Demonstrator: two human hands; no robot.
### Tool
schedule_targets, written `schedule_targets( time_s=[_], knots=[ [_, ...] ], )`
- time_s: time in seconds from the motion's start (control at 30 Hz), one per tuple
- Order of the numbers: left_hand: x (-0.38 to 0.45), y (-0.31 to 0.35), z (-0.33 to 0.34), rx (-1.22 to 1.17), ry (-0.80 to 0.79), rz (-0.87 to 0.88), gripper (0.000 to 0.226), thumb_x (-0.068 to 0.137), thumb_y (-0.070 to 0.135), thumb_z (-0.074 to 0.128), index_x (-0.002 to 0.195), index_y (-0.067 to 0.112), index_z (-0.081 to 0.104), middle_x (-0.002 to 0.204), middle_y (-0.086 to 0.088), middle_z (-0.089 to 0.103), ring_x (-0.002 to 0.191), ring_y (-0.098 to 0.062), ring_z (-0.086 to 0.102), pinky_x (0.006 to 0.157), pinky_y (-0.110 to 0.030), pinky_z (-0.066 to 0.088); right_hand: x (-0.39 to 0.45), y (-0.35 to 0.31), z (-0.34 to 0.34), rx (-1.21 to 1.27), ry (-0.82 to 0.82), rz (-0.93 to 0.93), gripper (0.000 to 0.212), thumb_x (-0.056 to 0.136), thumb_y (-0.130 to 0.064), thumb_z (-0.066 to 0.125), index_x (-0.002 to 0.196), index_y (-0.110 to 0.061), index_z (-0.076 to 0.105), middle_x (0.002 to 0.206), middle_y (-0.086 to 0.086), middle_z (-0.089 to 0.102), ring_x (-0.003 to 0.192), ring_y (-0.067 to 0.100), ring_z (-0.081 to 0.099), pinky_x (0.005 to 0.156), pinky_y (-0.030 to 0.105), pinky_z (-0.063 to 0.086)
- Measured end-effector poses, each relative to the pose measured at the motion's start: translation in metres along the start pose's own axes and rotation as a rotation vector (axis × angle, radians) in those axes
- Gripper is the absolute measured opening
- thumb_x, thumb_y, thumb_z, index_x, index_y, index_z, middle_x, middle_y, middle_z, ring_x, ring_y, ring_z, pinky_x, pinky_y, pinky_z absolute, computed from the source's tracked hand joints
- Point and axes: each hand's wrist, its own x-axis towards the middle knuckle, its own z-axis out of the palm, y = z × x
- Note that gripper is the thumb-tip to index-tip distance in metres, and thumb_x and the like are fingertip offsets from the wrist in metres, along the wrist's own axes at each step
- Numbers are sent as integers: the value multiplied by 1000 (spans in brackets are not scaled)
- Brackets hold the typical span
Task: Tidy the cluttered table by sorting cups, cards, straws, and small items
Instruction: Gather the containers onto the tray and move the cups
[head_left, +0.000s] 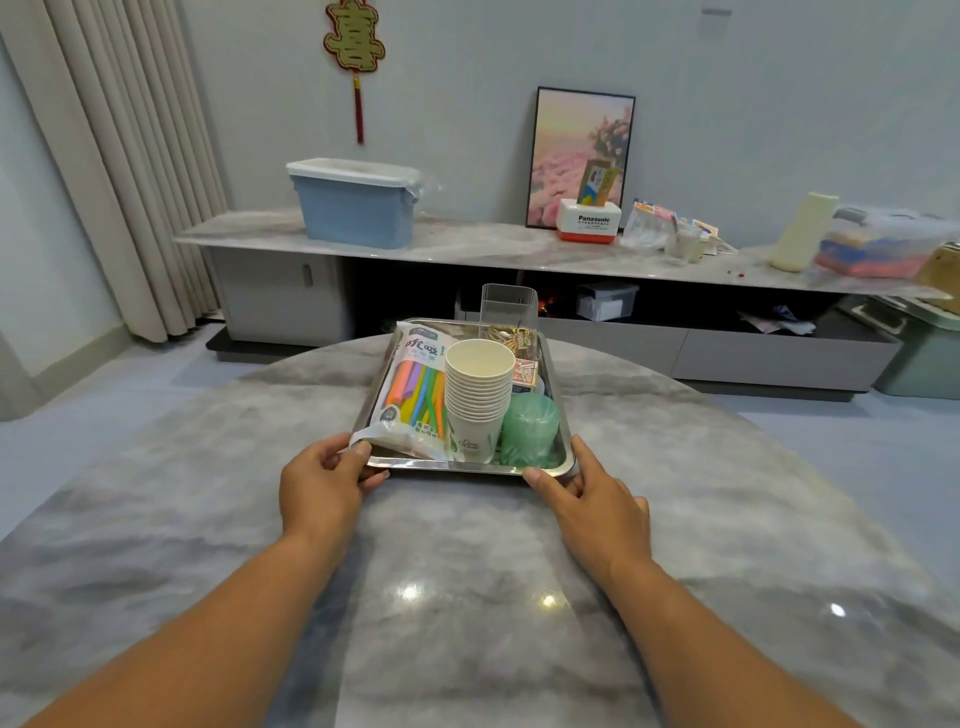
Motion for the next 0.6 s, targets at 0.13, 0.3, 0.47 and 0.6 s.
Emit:
schedule_targets(
  time_s=[0.13, 0.3, 0.47, 0.6],
  knots=[
    [6, 5, 4, 40, 22, -27, 21, 96, 7, 66, 117, 4, 64, 84, -14, 63, 67, -18, 65, 57, -24, 61, 3, -2, 2, -20, 15, 14, 83, 86, -82, 42, 156, -39, 29, 72, -13, 61, 95, 14, 62, 95, 42, 39],
    [15, 10, 11, 99, 66, -91, 13, 94, 14, 70, 105, 10, 64, 85, -16, 66, 67, -20, 65, 53, -26, 59, 13, -2, 7, -8, 21, 54, 85, 83, -86, 38, 155, -43, 28, 88, -14, 70, 107, 17, 63, 101, 43, 35],
    [20, 9, 17, 143, 99, -96, 15, 94, 20, 71, 96, 9, 60, 88, -17, 67, 57, -20, 63, 52, -27, 58, 15, -6, 7, -31, 74, 52, 81, 86, -84, 38, 155, -44, 28, 113, -10, 73, 119, 19, 61, 101, 38, 31],
    [12, 7, 18, 195, 124, -31, 24, 95, 25, 69, 112, 11, 60, 95, -12, 66, 66, -21, 66, 52, -24, 53, 16, -5, 9, -34, 87, 47, 82, 84, -86, 38, 153, -44, 32, 115, -10, 73, 120, 19, 60, 101, 38, 32]
  ],
)
